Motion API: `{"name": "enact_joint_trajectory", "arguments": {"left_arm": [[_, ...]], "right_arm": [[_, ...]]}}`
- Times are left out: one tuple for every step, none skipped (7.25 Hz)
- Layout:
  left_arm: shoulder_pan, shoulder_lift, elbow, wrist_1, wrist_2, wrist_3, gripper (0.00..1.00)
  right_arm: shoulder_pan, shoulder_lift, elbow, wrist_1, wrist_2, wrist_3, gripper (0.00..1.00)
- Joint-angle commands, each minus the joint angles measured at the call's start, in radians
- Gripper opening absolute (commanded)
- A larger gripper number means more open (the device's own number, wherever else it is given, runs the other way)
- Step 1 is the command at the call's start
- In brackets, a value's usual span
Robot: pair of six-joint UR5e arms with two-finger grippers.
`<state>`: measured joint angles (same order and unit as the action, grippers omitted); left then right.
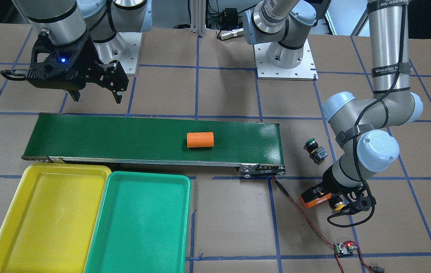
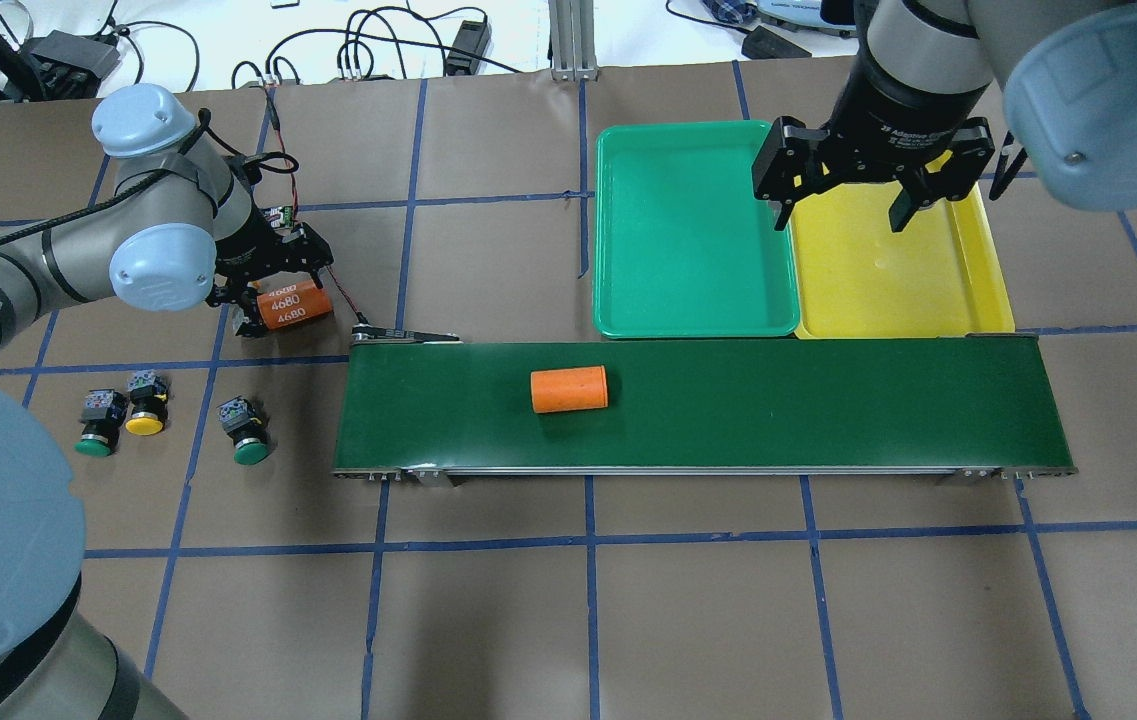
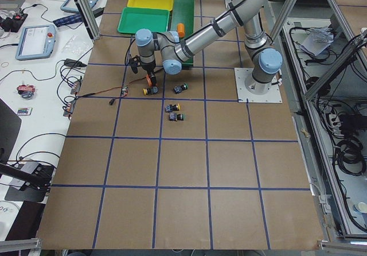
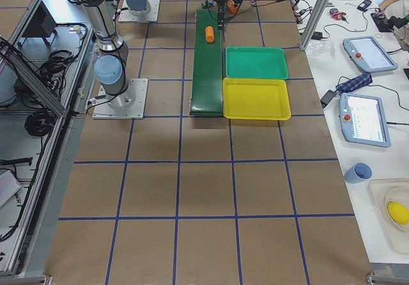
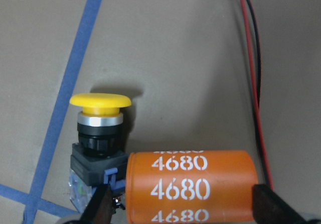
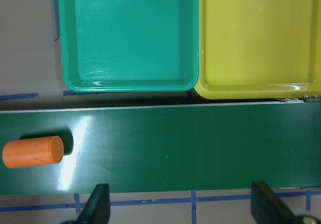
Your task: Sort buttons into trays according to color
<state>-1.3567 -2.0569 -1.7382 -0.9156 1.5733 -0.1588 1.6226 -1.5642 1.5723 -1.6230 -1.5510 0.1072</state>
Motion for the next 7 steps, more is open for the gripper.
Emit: {"name": "enact_joint_trajectory", "arguments": {"left_arm": [[-0.002,0.003,0.0,0.001,-0.002,-0.001,1.0],[-0.001,0.003,-0.001,0.001,-0.004,-0.001,1.0],[-0.001,0.009,-0.001,0.001,-0.004,0.002,1.0],[-0.002,0.017,-0.001,0.001,-0.004,0.002,1.0],[-0.002,0.017,-0.001,0.001,-0.004,0.002,1.0],[-0.002,0.011,-0.001,0.003,-0.006,0.002,1.0],[-0.004,0.003,-0.001,0.004,-0.007,0.002,1.0]], "right_arm": [[0.0,0.0,0.0,-0.002,0.0,0.0,1.0],[0.002,0.0,0.0,0.0,0.0,0.0,1.0],[0.002,0.0,0.0,-0.002,0.0,0.0,1.0],[0.002,0.0,0.0,-0.002,0.0,0.0,1.0],[0.002,0.0,0.0,-0.002,0.0,0.0,1.0],[0.002,0.0,0.0,-0.002,0.0,0.0,1.0],[0.002,0.0,0.0,-0.002,0.0,0.0,1.0]]}}
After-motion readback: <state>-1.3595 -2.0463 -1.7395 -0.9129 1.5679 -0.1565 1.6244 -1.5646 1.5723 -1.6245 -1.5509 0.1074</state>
